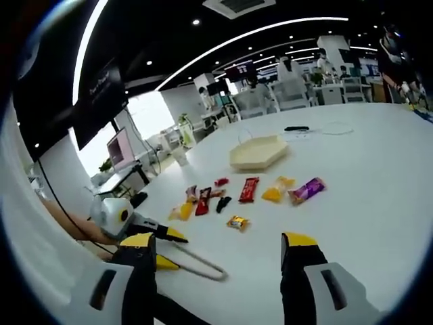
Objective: Place the target food into the container with the food tongs after gripping and lifting it, then release it inside without dropping or visibly crushing the food.
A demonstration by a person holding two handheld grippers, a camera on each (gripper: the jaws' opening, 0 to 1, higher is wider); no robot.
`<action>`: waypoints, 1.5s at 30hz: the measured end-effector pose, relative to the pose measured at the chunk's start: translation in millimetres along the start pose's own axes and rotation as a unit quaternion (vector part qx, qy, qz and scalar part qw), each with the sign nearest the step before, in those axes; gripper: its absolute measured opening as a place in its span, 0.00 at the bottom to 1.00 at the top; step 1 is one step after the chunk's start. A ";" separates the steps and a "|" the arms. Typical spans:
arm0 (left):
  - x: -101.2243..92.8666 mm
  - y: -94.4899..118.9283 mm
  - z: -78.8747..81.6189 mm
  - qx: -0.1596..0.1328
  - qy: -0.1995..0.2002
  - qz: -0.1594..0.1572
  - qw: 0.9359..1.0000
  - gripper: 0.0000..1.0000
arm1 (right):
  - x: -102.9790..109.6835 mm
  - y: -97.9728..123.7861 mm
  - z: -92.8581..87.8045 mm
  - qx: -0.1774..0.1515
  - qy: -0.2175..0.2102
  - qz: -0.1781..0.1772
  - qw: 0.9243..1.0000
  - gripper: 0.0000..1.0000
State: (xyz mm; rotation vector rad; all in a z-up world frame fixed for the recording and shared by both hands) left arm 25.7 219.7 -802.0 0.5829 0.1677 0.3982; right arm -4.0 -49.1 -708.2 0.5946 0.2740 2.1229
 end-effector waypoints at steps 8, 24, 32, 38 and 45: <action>-4.8 0.3 2.3 0.017 0.003 0.017 1.000 0.34 | -3.1 0.4 -6.7 0.006 -0.011 -0.011 1.000 0.76; -8.1 -6.2 9.0 0.022 0.028 0.078 0.996 0.34 | -2.7 -2.4 -11.8 0.015 -0.014 -0.011 1.000 0.74; -4.4 -3.9 18.5 -0.022 0.012 0.015 1.000 0.37 | -1.7 -3.5 -13.3 0.027 -0.017 -0.006 0.999 0.74; -4.7 -4.3 16.6 -0.018 0.009 -0.004 1.000 0.37 | -3.2 -0.3 -15.5 0.028 -0.019 -0.010 0.999 0.73; -5.6 -8.3 10.7 0.001 -0.008 -0.013 1.000 0.37 | -4.5 -0.5 -14.9 0.030 -0.018 -0.011 0.999 0.73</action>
Point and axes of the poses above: the point that each gripper's makers call its tool centre point, and the gripper's own axes: y roughly backward along the fingers, x roughly to its left, z roughly out of its top, the point moved 10 cm from there along y, roughly backward along the fingers, and after that the axes turned 3 degrees about y, right-handed, at the moved point
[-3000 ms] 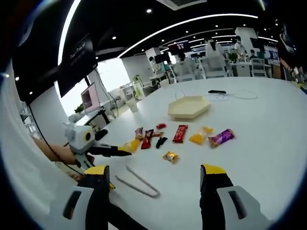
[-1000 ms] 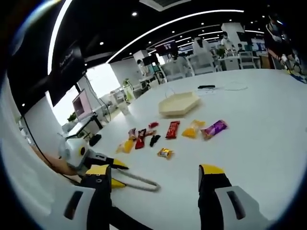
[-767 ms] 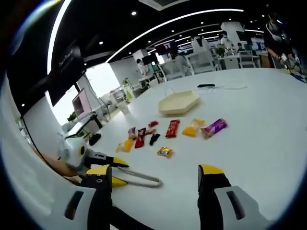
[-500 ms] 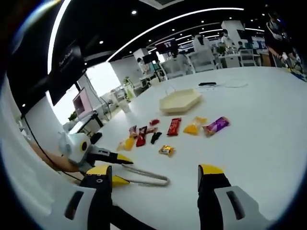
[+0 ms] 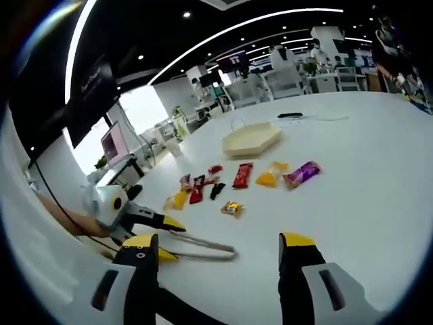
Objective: Place the target food into the container with the food tongs after gripping and lifting it, then release it inside without dropping or visibly crushing the food.
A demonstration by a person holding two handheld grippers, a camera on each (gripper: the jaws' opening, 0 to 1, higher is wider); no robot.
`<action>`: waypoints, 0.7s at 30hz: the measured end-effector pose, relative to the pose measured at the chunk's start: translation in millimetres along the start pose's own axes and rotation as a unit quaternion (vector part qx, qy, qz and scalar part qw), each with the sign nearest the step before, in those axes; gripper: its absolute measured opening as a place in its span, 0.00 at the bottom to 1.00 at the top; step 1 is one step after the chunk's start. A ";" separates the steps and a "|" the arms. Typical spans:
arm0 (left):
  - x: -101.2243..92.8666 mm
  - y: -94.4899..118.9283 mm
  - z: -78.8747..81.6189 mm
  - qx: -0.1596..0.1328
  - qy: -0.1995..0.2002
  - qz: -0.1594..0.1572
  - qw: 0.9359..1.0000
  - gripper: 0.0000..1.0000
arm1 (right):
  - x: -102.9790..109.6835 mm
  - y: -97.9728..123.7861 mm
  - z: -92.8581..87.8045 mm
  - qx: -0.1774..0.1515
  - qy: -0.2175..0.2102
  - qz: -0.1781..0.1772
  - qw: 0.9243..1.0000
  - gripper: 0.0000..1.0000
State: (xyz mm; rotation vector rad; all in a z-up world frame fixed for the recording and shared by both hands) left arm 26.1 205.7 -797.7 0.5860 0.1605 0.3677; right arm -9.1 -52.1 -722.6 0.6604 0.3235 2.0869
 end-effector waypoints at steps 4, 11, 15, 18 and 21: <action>-1.3 -0.9 -1.5 0.007 -0.026 0.000 1.000 0.37 | -0.5 -1.5 1.6 0.001 0.002 0.002 1.000 0.73; -0.6 -2.4 0.2 0.015 -0.038 -0.005 0.999 0.38 | -0.5 -2.4 2.9 0.002 0.006 0.004 1.000 0.69; -0.2 -1.1 5.8 -0.009 0.002 -0.020 1.000 0.39 | -0.2 -3.0 2.7 0.002 0.004 0.005 1.000 0.69; 2.7 -0.6 5.1 -0.002 -0.001 -0.018 1.000 0.36 | 0.1 -3.1 2.6 0.002 0.004 0.006 1.000 0.69; 2.7 -1.6 5.0 0.001 -0.002 -0.020 1.000 0.35 | 0.2 -3.4 2.3 0.003 0.004 0.006 1.000 0.69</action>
Point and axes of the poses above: the point that each gripper's makers call its tool centre point, and the gripper's own axes: y roughly backward along the fingers, x roughly to its left, z roughly out of its top, the point moved 10 cm from there along y, roughly backward along the fingers, and after that the axes turned 3 degrees about y, right-handed, at the moved point
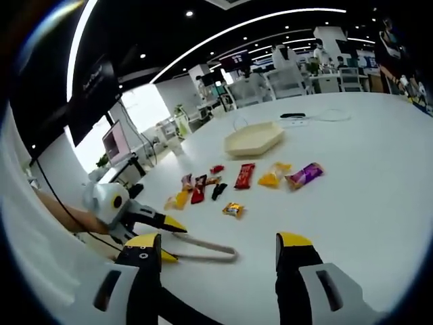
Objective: Place the target food into the container with the food tongs after gripping and lifting it, then release it inside without dropping or visibly crushing the food.
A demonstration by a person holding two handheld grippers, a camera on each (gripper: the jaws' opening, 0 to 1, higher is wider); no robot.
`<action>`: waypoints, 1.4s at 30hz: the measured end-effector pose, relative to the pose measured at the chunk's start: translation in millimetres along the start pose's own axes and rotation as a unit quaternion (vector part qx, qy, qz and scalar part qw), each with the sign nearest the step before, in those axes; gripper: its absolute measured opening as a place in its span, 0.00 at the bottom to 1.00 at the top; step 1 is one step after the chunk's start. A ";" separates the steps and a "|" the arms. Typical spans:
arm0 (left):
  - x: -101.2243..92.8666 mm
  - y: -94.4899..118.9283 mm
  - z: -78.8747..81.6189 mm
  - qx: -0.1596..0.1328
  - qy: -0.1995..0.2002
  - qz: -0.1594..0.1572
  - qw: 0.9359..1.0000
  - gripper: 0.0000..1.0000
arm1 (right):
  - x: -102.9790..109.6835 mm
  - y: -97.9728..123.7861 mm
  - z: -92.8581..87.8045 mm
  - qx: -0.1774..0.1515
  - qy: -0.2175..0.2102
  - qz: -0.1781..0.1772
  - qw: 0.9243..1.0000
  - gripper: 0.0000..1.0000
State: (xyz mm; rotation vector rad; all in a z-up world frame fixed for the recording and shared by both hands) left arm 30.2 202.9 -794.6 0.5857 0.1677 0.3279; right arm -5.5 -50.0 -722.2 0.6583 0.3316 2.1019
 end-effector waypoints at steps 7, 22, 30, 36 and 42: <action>-0.5 -1.3 -2.2 0.015 -0.016 -0.002 1.000 0.36 | 0.0 0.2 0.2 -0.001 0.000 -0.001 1.000 0.69; 5.9 -1.2 2.0 0.040 -0.039 -0.010 0.998 0.21 | 2.9 -2.2 -2.7 0.005 -0.001 0.000 1.000 0.68; 4.1 -3.8 3.9 0.063 -0.017 0.007 0.998 0.16 | 0.5 -1.1 -3.2 0.009 0.002 -0.006 1.000 0.67; 3.6 -4.2 4.8 0.078 0.002 0.009 0.997 0.13 | -1.0 -1.6 -3.3 0.007 -0.007 -0.008 1.000 0.66; 9.7 -2.0 6.2 0.079 0.107 0.007 0.991 0.12 | -0.4 -2.1 -2.2 0.005 -0.008 -0.005 1.000 0.66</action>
Point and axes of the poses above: the point that each gripper's makers call its tool centre point, and the gripper's own axes: y roughly backward along the fingers, x roughly to its left, z roughly out of its top, the point moved 10 cm from there along y, roughly backward along the fingers, and after that the axes turned 3 degrees about y, right-handed, at the moved point
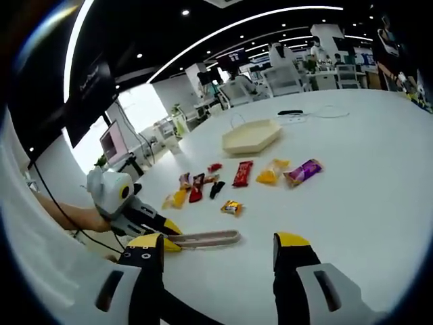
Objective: Place the target food into the container with the food tongs after gripping and lifting it, then release it inside without dropping or visibly crushing the food.
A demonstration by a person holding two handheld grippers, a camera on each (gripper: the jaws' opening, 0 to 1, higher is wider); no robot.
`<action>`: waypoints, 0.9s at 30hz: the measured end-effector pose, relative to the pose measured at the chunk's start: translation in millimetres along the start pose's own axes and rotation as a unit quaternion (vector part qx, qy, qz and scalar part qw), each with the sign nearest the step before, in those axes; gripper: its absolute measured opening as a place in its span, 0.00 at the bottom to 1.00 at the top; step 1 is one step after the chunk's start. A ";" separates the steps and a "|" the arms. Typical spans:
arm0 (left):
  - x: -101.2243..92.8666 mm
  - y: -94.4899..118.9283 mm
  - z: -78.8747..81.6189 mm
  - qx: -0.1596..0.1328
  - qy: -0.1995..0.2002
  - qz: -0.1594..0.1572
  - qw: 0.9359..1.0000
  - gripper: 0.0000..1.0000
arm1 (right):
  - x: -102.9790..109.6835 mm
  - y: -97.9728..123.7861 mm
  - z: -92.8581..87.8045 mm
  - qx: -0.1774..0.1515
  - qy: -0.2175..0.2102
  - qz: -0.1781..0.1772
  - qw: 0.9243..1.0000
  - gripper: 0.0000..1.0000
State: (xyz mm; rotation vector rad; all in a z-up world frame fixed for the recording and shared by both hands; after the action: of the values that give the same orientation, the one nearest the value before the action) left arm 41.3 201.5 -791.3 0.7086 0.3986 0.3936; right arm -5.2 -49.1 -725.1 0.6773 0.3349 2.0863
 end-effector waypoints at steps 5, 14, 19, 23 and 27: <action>5.9 3.4 -2.2 -0.007 0.030 0.001 1.000 0.11 | -1.1 1.7 -0.9 -0.002 -0.002 0.000 1.000 0.65; 10.7 10.4 -2.2 -0.028 0.078 0.008 0.997 0.12 | -2.6 1.8 -3.7 -0.008 -0.020 0.004 1.000 0.64; 9.4 14.7 -1.2 -0.053 0.116 -0.016 0.992 0.12 | -1.7 0.2 -4.0 -0.010 -0.025 0.008 1.000 0.64; 9.5 17.6 -1.0 -0.059 0.111 -0.006 0.992 0.13 | 1.3 -1.8 -5.8 0.006 -0.005 0.019 1.000 0.64; 7.4 23.4 2.5 -0.069 0.107 -0.014 0.992 0.13 | 0.4 -1.8 -4.2 0.004 -0.010 0.027 1.000 0.64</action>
State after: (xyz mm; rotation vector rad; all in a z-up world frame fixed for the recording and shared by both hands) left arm 43.9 219.8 -775.0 0.5275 0.5776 0.4681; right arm -6.6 -47.7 -729.2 0.7178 0.3172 2.1297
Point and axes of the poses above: the point that each gripper's makers call its tool centre point, and the gripper's own axes: y roughly backward along the fingers, x roughly to its left, z roughly out of its top, the point moved 10 cm from there along y, roughly backward along the fingers, and after that the axes turned 3 degrees about y, right-handed, at the moved point
